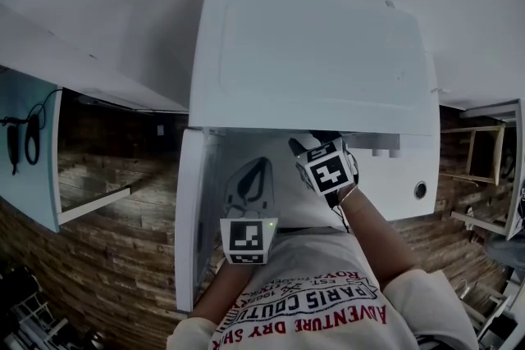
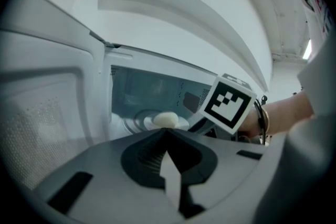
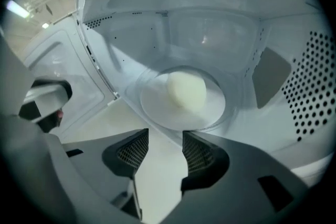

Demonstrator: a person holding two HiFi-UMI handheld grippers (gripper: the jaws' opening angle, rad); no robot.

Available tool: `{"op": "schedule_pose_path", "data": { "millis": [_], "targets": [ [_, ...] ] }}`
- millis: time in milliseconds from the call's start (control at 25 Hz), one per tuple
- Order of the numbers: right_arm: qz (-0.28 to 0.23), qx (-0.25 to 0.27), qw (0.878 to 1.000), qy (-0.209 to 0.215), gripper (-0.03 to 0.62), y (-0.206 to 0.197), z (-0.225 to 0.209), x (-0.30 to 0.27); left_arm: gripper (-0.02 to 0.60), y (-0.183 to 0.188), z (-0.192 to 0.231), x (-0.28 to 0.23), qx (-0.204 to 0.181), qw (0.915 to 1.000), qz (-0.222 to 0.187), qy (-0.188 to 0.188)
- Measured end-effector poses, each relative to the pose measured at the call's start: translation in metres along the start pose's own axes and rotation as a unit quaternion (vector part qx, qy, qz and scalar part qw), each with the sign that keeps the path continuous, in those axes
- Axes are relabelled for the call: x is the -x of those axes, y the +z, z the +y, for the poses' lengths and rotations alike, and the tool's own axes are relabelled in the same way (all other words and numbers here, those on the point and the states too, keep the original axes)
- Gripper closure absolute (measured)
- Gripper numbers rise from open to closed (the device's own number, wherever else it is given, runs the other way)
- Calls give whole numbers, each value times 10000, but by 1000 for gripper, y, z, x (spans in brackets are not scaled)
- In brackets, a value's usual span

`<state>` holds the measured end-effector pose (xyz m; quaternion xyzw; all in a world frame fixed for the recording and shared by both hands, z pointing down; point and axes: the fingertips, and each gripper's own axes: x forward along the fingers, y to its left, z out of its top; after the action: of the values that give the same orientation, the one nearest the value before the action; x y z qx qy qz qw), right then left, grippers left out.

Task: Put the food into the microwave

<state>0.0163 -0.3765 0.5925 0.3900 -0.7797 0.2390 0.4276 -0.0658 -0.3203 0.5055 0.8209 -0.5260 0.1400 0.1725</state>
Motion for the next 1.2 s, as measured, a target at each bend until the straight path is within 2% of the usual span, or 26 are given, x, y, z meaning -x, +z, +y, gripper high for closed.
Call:
{"op": "schedule_pose_path", "data": {
  "millis": [160,440,600,640,720,960,1200],
  "targets": [
    [265,396,9988,-112,392,-9,-2,-2,578,3,2,3,-51,9999,-93,68],
    [158,177,9997,20,406,-9,3,5,578,3,3,3,70,9999,-75,43],
    [-266,-90,9996,13,444,-2,8,24,578,6,2,3,105,9999,-96,46],
    [-393,-101,9992,-41,467,0,9,31,578,7,2,3,165,9998,-107,55],
    [-662,-139,9976,-170,558,6,10,44,577,12,1,4,214,9996,-145,64],
    [-1430,-354,9891,52,582,17,24,87,578,45,-14,8,-51,9993,-369,-73],
    [-2410,-101,9702,-211,582,38,30,147,578,82,-32,22,-278,9968,-705,-240]
  ]
}}
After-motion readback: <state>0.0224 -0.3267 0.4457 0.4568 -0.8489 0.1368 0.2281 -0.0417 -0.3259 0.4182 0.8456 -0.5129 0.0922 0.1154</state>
